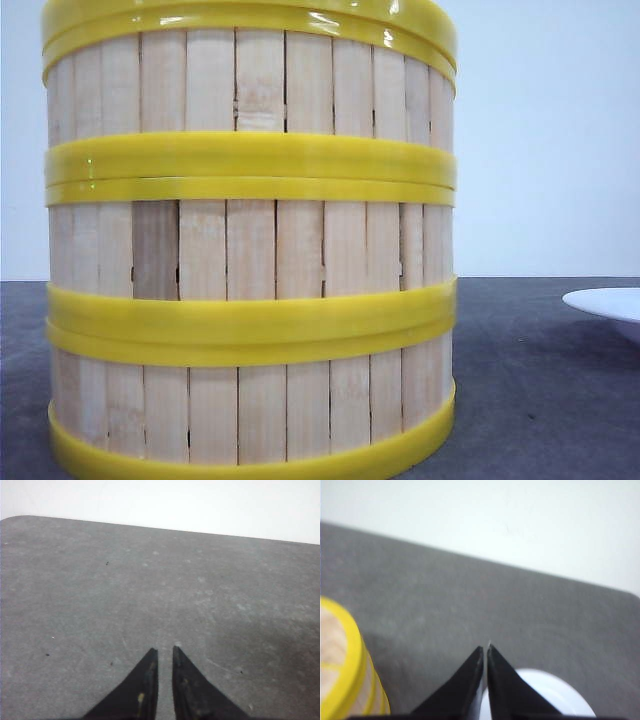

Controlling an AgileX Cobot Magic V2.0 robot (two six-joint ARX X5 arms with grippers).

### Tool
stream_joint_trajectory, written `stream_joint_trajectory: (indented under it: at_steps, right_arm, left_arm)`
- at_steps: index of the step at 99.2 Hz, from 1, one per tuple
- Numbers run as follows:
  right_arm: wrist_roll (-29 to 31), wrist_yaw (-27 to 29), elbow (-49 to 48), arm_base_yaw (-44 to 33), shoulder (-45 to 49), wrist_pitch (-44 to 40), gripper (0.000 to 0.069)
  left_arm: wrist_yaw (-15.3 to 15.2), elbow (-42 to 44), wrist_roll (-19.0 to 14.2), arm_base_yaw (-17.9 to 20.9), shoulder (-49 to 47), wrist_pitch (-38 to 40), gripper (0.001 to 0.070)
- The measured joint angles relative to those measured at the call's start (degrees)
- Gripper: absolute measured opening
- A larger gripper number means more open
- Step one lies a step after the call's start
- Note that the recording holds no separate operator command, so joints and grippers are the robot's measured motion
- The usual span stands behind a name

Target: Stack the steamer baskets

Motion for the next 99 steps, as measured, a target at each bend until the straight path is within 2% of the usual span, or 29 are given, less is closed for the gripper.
stream_joint_trajectory:
  at_steps: [13,24,36,54,70,85,99]
  right_arm:
    - [-4.66,-11.06,-0.31,-10.97,-0.59,4.48,0.0009]
    - [-6.03,-12.57,-3.58,-19.56,-2.51,8.63,0.0009]
    - [-6.47,-14.71,-11.69,-26.36,-6.27,16.06,0.0009]
    - [-6.51,-20.48,-29.16,-32.20,-14.08,28.09,0.0009]
    - [-6.21,-22.86,-43.10,-35.89,-22.21,34.18,0.0009]
    - [-5.44,-22.99,-51.80,-37.77,-27.52,35.15,0.0009]
    - [-5.09,-22.93,-56.11,-38.40,-30.64,35.12,0.0009]
  left_arm:
    - [-0.02,0.00,0.00,0.00,0.00,0.00,0.0026]
    - [0.00,0.00,0.00,0.00,0.00,0.00,0.0026]
    - [0.00,0.00,0.00,0.00,0.00,0.00,0.0026]
    - [0.00,0.00,0.00,0.00,0.00,0.00,0.0026]
    - [0.00,0.00,0.00,0.00,0.00,0.00,0.0026]
    - [0.00,0.00,0.00,0.00,0.00,0.00,0.0026]
    - [-0.02,0.00,0.00,0.00,0.00,0.00,0.0026]
